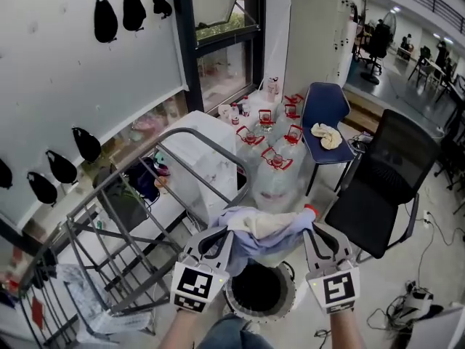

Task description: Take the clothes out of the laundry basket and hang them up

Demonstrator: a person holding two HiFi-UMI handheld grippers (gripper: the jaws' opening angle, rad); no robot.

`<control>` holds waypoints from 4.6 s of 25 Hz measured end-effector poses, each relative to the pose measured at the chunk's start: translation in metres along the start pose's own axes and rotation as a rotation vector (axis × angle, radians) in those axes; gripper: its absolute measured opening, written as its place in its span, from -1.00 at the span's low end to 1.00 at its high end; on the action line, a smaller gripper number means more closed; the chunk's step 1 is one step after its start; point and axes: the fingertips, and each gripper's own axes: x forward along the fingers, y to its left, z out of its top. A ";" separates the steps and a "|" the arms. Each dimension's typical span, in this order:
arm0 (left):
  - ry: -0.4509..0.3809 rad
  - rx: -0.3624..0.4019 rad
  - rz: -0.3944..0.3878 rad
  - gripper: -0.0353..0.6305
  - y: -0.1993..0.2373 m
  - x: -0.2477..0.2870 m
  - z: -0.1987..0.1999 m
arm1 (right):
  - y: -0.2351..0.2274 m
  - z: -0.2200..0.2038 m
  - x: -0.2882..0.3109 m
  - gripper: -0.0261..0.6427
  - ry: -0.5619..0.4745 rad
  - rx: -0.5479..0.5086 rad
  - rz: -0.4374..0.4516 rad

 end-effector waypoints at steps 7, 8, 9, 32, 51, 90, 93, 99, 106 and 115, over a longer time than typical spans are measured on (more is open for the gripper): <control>-0.008 -0.031 0.205 -0.84 0.040 -0.080 0.013 | 0.049 0.075 0.022 -0.82 -0.177 -0.031 0.169; -0.008 -0.037 0.241 -0.84 0.048 -0.093 0.012 | 0.060 0.086 0.026 -0.82 -0.204 -0.033 0.200; -0.007 -0.042 0.274 -0.84 0.055 -0.106 0.011 | 0.072 0.096 0.030 -0.82 -0.228 -0.035 0.229; 0.040 -0.136 0.754 -0.84 0.258 -0.279 -0.027 | 0.303 0.260 0.185 -0.82 -0.442 -0.161 0.636; 0.215 -0.317 0.663 -0.83 0.382 -0.224 -0.168 | 0.405 0.173 0.352 -0.80 -0.079 -0.210 0.648; -0.090 -0.210 0.883 -0.76 0.335 -0.297 -0.065 | 0.325 0.236 0.246 -0.86 -0.347 0.118 0.591; -0.113 -0.203 0.901 -0.79 0.317 -0.305 -0.053 | 0.309 0.236 0.222 -0.91 -0.379 0.147 0.573; -0.156 -0.191 0.919 -0.83 0.275 -0.319 -0.037 | 0.280 0.222 0.176 -0.91 -0.415 0.189 0.537; -0.150 -0.178 0.912 -0.83 0.230 -0.325 -0.035 | 0.261 0.201 0.138 -0.92 -0.403 0.178 0.495; -0.167 -0.170 0.898 -0.83 0.205 -0.328 -0.025 | 0.249 0.200 0.113 -0.93 -0.413 0.165 0.485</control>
